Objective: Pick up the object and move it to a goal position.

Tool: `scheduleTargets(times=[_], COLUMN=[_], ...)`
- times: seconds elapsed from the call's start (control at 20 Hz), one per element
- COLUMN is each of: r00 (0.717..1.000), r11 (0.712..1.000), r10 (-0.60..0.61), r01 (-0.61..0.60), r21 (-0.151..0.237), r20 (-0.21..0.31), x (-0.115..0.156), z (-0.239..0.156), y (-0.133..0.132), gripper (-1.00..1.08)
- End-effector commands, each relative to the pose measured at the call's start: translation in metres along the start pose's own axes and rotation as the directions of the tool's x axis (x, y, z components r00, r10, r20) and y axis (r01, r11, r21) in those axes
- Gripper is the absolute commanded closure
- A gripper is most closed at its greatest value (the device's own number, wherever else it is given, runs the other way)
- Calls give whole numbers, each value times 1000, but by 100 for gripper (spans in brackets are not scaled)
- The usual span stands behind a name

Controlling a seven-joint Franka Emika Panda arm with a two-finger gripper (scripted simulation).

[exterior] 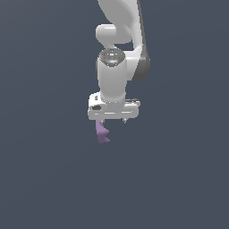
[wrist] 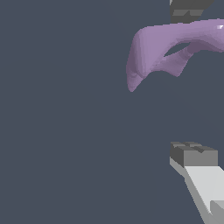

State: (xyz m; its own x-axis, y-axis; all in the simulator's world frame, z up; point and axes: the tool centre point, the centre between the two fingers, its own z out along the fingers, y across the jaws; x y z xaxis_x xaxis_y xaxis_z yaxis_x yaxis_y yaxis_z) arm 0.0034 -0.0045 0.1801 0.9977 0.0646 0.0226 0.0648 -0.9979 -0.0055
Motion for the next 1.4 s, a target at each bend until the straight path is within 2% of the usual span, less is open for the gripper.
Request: scheduleTargets(times=[0.0, 0.6, 1.05, 1.35], r00=[1000, 996, 995, 995], r11=[1000, 996, 996, 996], r10=[-11, -87, -92, -94], r01=[11, 87, 93, 94], r21=[-1, -3, -3, -3], r20=[3, 21, 23, 23], x=[-4, -35, -38, -40], z=[5, 34, 39, 63], y=[8, 54, 58, 58], gripper=[-92, -92, -92, -92])
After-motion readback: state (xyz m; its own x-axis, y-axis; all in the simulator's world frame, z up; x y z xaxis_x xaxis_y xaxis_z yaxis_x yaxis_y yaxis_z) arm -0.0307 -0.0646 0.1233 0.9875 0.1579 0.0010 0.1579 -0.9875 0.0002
